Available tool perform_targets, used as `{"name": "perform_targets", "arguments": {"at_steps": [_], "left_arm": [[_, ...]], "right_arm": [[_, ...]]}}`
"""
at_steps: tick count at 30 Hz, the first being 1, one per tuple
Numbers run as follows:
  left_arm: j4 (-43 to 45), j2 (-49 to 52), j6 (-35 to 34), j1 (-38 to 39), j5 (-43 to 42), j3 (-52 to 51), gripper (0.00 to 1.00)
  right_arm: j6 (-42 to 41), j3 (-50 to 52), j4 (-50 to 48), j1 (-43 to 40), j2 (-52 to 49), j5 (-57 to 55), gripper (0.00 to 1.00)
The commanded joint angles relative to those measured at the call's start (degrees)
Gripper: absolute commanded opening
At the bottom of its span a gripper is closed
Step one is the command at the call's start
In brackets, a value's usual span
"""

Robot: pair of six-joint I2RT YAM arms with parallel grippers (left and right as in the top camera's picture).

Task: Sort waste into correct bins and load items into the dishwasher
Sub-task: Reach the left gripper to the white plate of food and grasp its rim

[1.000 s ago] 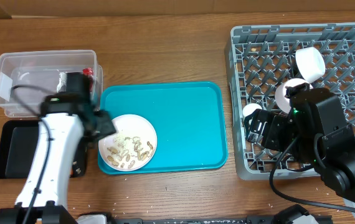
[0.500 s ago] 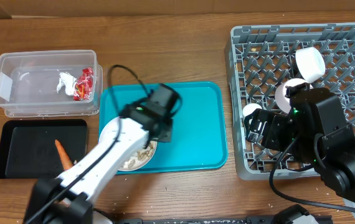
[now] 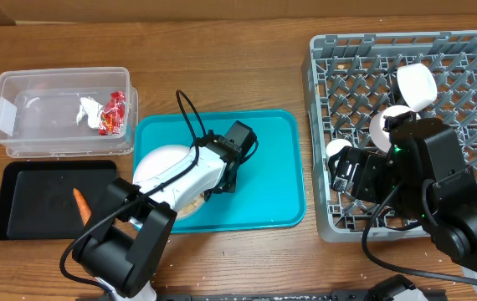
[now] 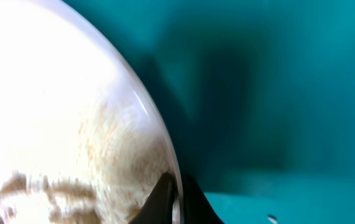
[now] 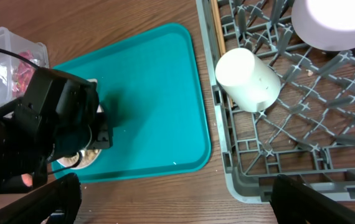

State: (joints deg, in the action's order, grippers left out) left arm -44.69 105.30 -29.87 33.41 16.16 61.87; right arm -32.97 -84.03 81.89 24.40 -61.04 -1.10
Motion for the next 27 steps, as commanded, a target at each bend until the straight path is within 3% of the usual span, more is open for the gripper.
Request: {"name": "perform_targets", "arguments": {"at_steps": [1, 16, 27], "left_arm": [[1.03, 2.64, -0.61, 0.02, -0.24, -0.22, 0.04], [-11.78, -1.40, -2.82, 1.99, 2.62, 13.14, 0.04], [-20.72, -8.68, -8.15, 2.29, 3.32, 14.60, 0.04]], "right_arm": [[-0.04, -0.35, -0.26, -0.04, 0.00, -0.76, 1.00], [-0.04, -0.35, -0.26, -0.07, 0.00, -0.76, 1.00], [-0.04, -0.35, -0.55, -0.07, 0.00, -0.79, 1.00]]}}
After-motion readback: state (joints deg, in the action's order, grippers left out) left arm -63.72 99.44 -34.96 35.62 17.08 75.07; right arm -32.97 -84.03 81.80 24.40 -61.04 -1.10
